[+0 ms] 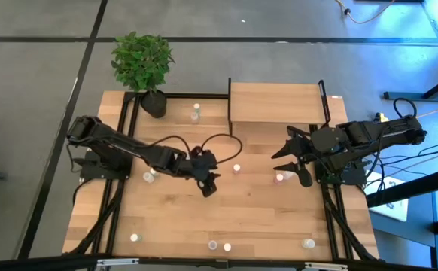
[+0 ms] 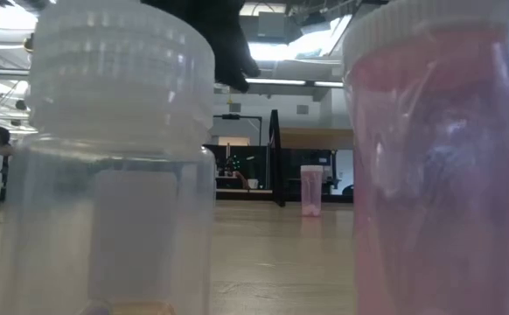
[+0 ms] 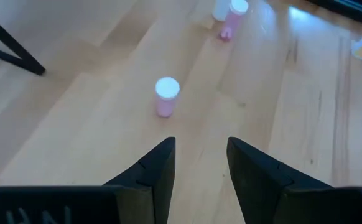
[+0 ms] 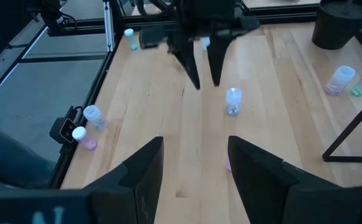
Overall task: Pick and place medicine bottles onto shelf by color
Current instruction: Adjust the middle transparent pill bottle
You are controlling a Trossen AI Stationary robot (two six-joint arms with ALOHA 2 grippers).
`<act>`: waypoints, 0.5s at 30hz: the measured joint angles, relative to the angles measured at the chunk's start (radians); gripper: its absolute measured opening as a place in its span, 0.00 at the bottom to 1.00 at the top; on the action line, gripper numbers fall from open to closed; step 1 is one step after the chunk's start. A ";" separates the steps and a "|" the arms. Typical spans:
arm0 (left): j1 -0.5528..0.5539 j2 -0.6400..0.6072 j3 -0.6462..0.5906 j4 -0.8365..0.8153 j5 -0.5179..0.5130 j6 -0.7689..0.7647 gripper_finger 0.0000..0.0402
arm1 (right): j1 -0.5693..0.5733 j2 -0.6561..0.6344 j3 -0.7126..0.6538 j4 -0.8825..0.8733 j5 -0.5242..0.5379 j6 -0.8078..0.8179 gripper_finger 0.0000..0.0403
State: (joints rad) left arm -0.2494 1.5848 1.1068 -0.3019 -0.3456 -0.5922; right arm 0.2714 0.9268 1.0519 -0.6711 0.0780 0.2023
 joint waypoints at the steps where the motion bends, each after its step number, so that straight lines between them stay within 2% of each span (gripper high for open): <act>1: -0.001 0.001 -0.023 0.034 0.002 0.012 0.35 | 0.000 0.000 0.000 0.000 0.000 0.000 0.45; 10: -0.001 0.008 -0.221 0.370 -0.004 0.108 0.35 | 0.000 0.000 0.000 0.000 0.008 -0.001 0.45; 15: 0.002 0.047 -0.266 0.505 -0.003 0.137 0.35 | 0.000 0.000 0.000 0.000 0.011 0.002 0.45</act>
State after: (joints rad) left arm -0.2474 1.6322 0.8404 0.2026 -0.3488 -0.4548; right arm 0.2714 0.9268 1.0517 -0.6714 0.0887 0.2043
